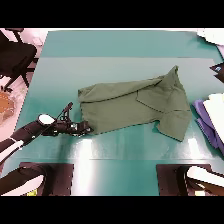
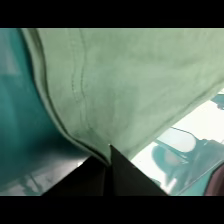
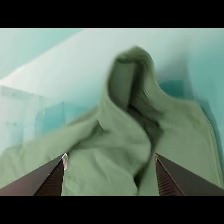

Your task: Fold the shirts.

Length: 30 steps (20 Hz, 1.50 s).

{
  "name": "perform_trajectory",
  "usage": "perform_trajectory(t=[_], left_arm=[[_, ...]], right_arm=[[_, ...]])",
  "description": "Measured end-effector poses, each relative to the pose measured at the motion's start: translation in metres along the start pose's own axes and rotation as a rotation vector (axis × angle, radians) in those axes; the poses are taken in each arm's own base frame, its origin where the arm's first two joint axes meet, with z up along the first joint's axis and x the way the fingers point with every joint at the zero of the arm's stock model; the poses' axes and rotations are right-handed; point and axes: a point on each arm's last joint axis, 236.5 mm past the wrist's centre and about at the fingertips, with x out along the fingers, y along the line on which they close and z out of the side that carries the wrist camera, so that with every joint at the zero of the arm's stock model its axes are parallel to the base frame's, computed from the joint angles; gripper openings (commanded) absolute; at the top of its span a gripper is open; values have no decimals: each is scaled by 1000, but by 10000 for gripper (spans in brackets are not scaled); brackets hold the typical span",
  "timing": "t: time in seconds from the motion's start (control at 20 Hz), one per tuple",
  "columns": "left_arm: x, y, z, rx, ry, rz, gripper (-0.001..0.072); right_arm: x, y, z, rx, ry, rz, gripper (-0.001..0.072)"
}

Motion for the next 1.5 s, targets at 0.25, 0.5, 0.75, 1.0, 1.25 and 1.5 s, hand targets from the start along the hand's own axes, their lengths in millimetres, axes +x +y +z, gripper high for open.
perform_trajectory(t=[0.25, 0.5, 0.75, 1.0, 1.25, 1.5], left_arm=[[-11, -22, 30, 111, -69, -17, 20], [-28, -37, 73, 237, -183, 33, 21], [-38, -45, 88, 299, -216, 60, 21], [-40, -42, 91, 331, -218, 85, 22], [-40, -41, 91, 342, -214, 95, 22], [-40, -40, 90, 345, -210, 97, 22]], right_arm=[[-4, -31, -52, 142, 168, -136, 626], [-12, -56, -134, 324, 363, -255, 626], [-15, -78, -192, 427, 411, -321, 626], [-2, -100, -243, 456, 441, -338, 619], [19, -103, -270, 456, 471, -258, 619], [31, -106, -270, 442, 454, -222, 620]])
